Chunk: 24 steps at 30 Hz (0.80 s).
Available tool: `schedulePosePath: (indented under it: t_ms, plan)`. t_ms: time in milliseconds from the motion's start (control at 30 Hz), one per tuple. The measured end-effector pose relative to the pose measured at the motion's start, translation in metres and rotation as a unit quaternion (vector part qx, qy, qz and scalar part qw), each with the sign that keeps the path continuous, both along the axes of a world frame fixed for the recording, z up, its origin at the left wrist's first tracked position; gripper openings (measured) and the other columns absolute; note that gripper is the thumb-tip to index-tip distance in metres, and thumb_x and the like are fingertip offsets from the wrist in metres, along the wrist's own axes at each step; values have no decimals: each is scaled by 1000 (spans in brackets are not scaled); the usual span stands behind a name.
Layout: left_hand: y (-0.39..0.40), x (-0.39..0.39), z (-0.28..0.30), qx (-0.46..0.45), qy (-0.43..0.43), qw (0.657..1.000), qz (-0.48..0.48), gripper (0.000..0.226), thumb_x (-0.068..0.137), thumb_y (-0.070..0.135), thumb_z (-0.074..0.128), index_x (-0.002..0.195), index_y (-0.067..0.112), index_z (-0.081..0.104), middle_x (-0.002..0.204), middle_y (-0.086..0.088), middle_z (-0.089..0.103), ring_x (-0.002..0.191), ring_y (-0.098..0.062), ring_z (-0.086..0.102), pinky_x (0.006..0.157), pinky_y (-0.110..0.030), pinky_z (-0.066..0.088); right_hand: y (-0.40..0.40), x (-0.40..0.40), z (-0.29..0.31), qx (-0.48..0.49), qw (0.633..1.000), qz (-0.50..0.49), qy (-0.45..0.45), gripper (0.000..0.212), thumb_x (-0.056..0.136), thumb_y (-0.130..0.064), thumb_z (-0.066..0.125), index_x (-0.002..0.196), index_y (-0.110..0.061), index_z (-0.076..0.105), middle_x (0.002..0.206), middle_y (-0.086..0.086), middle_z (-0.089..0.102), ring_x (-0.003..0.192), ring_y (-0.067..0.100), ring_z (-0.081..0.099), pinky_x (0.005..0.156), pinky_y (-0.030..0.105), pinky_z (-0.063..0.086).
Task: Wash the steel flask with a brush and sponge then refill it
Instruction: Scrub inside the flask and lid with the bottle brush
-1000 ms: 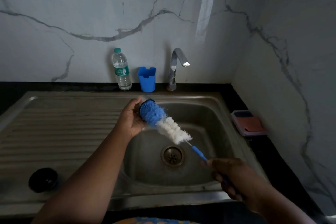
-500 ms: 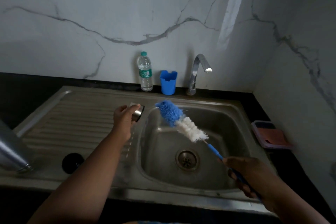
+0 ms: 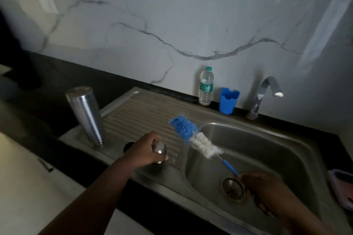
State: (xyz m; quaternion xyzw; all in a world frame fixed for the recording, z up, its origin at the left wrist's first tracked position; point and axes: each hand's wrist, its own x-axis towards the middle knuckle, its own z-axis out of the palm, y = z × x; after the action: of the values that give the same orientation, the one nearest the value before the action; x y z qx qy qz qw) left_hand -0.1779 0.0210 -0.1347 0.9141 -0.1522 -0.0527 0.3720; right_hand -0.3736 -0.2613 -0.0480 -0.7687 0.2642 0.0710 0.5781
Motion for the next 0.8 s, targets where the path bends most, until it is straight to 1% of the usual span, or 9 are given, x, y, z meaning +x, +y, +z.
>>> schedulePosePath:
  t_ms: [67,167,300,400,467,533,600,700,800]
  plan:
    - [7,-10,0,42,-22,999,-2,68,56,45,89,113,32,55,104,18,60,98,-2,59,79,-19,43,1,5,3,-5,1000,17,-8,22,93,-21,59,81,-16,76,45,5,51,34,15,35,39,19,26]
    - [13,-19,-5,112,-64,992,0,74,52,63,81,115,37,51,98,17,63,101,-4,61,94,-31,43,4,9,5,-23,999,37,-12,21,93,-21,59,81,-20,76,43,4,51,31,13,36,36,16,26]
    - [12,-29,-14,210,-68,975,25,91,58,69,75,136,40,40,124,8,57,127,-16,41,105,-35,23,7,6,3,-23,998,61,2,23,93,-21,59,79,-14,76,41,5,48,31,14,35,35,16,25]
    - [14,-37,-13,193,-61,979,36,98,55,74,73,140,40,39,131,8,53,130,-17,35,106,-36,23,5,3,-2,-22,997,74,9,24,93,-20,58,84,-7,76,47,8,48,31,14,35,35,15,24]
    - [17,-41,-12,150,-71,983,79,100,52,80,66,140,39,40,140,11,46,133,-17,33,108,-38,22,3,2,-5,-17,997,68,14,23,93,-19,59,83,-10,77,49,8,49,31,14,34,34,15,24]
    - [21,-39,-12,78,-79,979,169,87,63,74,69,138,37,44,143,7,43,133,-23,35,110,-40,22,1,0,-7,-11,998,64,18,23,93,-18,58,82,-11,77,49,8,48,31,14,34,33,15,24]
    - [31,-32,-13,71,-58,970,224,72,76,63,69,138,35,45,146,1,41,134,-30,35,111,-44,25,-2,-3,-8,-5,997,68,21,24,94,-16,56,83,-11,77,49,8,48,30,14,34,34,14,24]
    - [45,-20,-18,118,13,966,232,78,78,60,69,144,34,37,152,-5,34,138,-34,31,113,-48,29,-3,-6,-9,-4,997,70,33,22,94,-18,57,84,-13,77,52,8,51,32,15,35,36,15,25]
    - [48,-9,-20,81,26,975,204,76,75,47,78,139,22,46,141,-8,51,131,-31,47,108,-41,37,0,-8,-10,-12,997,63,37,19,92,-18,59,85,-18,77,52,8,53,33,16,36,37,17,26]
